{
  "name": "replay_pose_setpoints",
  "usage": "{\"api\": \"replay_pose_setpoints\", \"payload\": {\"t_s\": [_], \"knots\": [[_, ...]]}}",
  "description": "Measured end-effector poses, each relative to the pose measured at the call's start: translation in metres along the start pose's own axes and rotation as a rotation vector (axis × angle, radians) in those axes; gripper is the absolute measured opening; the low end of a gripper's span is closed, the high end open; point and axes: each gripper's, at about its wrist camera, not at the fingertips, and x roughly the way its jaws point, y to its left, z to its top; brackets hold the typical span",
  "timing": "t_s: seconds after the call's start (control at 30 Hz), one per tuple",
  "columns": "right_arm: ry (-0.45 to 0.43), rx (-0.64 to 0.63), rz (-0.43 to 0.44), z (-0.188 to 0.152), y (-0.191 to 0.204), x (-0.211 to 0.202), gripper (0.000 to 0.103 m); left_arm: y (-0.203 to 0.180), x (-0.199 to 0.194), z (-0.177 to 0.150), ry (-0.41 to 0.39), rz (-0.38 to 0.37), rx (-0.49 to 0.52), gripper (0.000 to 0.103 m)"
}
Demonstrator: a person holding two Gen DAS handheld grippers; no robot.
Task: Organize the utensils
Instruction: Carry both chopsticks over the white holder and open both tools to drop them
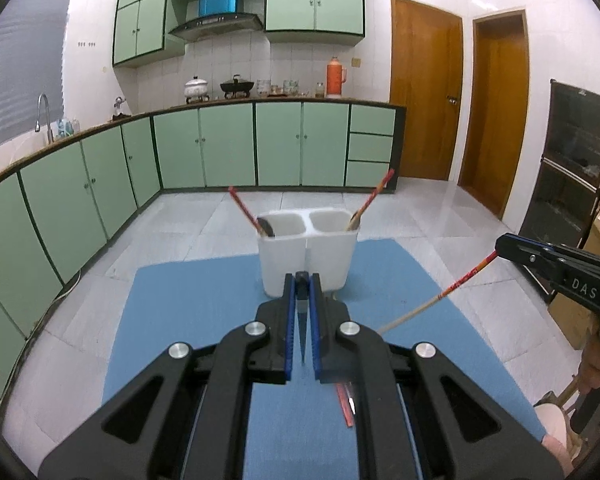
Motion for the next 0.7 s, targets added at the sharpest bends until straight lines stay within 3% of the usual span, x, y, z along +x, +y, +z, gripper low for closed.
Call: {"api": "replay_pose_setpoints", "payload": {"t_s": [0.4,0.7], "knots": [[-0.07,-0.075,0.046,0.043,0.015,-0.003,0.006,0.001,-0.004,0.034,-0.078,-0.018,-0.008,0.006],[-0.169,-0.088,0.075,0.093,0.025,-0.002,0.006,0.005,-0.003,0.081,-0.183,-0.011,-0.024,0.006]]}}
